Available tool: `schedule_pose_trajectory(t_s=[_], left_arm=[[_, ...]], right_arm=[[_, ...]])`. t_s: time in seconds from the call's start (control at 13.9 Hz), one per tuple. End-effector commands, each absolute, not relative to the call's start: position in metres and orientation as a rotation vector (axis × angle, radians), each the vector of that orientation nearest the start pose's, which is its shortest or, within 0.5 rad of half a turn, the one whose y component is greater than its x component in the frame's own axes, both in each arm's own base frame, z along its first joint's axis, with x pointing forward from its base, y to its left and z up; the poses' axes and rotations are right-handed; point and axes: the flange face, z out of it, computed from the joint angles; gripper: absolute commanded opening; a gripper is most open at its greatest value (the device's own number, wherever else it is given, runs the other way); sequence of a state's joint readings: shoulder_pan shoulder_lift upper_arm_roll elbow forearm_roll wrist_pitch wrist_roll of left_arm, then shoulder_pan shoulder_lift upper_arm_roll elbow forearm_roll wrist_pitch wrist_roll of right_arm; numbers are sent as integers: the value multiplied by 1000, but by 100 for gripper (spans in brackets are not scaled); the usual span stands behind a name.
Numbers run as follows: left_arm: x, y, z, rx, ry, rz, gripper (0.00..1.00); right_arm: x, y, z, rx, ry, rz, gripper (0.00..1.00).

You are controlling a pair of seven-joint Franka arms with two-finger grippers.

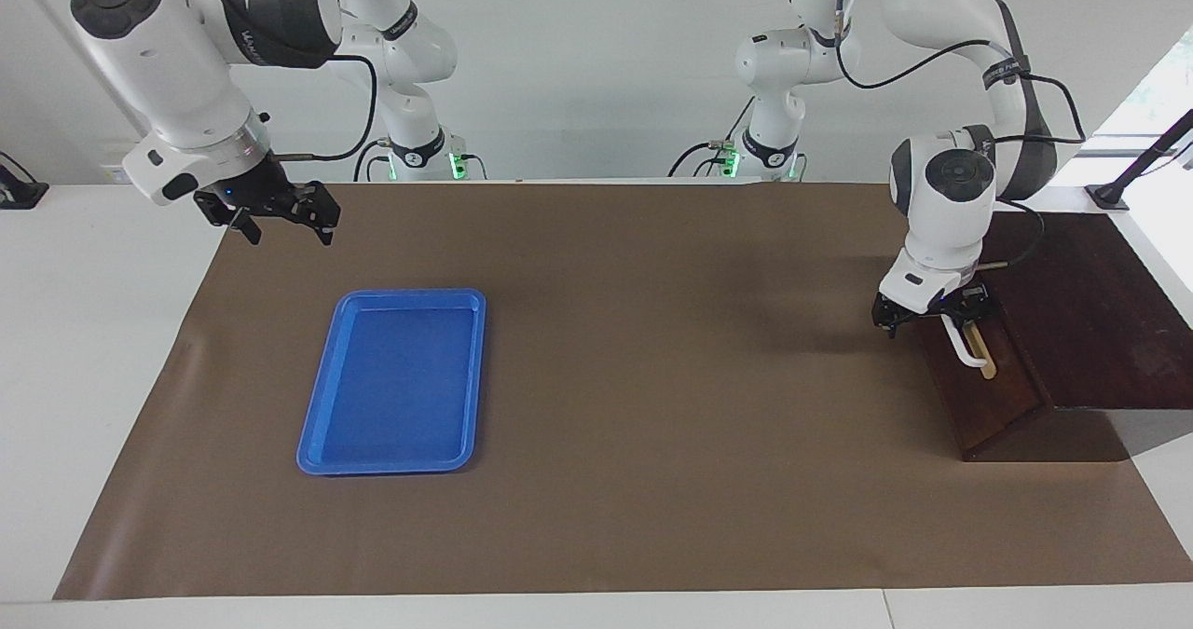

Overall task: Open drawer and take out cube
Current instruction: 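Pull the drawer open toward the robot with the left gripper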

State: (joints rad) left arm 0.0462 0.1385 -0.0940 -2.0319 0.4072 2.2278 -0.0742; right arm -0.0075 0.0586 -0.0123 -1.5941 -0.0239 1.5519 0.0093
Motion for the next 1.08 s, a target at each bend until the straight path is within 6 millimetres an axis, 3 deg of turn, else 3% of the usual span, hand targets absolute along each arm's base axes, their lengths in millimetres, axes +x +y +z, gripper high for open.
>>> schedule_pose_trajectory(t_s=[0.0,0.36,0.79,1.01], left_arm=[[585,-43,380,-2812,296,-146,100],[580,-99,386,-2836,177,-180,100],[570,-140,386,-2901,109,-177,100],[568,-150,386,-2903,111,-178,100]], right_arm=[[561,-15,581,-3154,69,157,100],[561,-15,581,-3154,72,157,100],[561,-15,581,-3154,69,157,100],[561,-15,581,-3154,72,157,100]])
